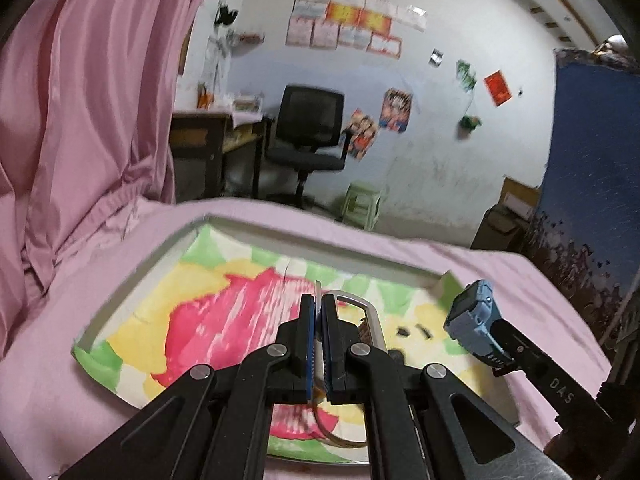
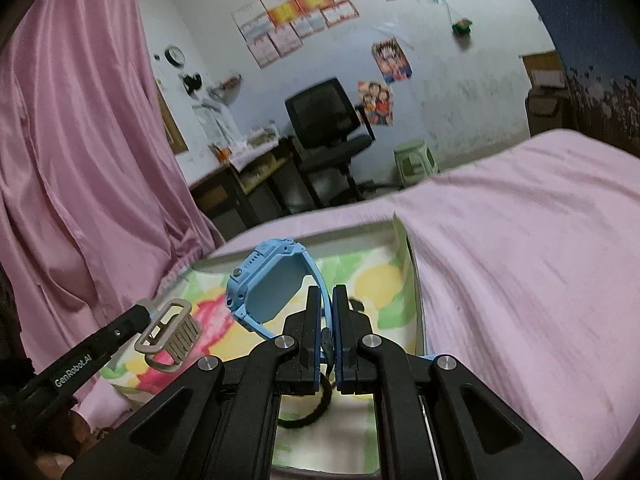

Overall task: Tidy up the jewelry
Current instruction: 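Lower the clasp and blue smartwatch into the tray and open both tools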

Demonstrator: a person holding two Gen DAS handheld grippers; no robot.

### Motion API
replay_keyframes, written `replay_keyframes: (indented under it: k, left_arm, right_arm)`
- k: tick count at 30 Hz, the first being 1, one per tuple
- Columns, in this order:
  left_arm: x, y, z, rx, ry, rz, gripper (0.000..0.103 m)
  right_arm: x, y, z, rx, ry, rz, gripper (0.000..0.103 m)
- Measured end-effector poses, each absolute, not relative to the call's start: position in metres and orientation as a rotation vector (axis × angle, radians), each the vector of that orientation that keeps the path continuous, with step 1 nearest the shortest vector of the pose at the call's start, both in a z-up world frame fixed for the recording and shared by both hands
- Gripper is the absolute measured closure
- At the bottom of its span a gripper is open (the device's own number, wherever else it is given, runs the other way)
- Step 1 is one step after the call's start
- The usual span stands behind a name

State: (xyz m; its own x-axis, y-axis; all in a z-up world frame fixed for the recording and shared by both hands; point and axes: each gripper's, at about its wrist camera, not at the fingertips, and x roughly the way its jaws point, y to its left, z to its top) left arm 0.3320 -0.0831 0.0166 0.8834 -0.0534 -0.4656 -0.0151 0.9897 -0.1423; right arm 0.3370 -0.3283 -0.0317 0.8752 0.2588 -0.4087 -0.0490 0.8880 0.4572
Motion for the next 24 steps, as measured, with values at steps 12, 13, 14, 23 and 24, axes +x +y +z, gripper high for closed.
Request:
replay_keyframes:
  k: [12,13,14,23,24]
  left_arm:
    - [0.351,-0.083,-0.005,-0.124,0.668,-0.017,0.099]
    - [0.351,-0.082,-0.005,-0.124,0.672,-0.019,0.099]
    - [0.351,-0.082,-0.005,-0.122,0.677,-0.019,0.099]
    - [0.341,-0.074,-0.001,-0.145,0.682,-0.054,0.098]
    - [0.338,-0.073,0.000,-0.146,0.677,-0.058,0.098]
  right_arm:
    - [0.357,-0.302,-0.053,0.353,0.676,0.204,0.098]
    - [0.358,-0.302,-0.054,0.351,0.687,0.207,0.098]
    - [0.359,-0.302,-0.055,0.348,0.699,0.210,0.098]
    - [0.352,-0.305,-0.050,0.347,0.699,0.226,0.093]
    - [0.349,-0.307,-0.049,0.349,0.691,0.227,0.092]
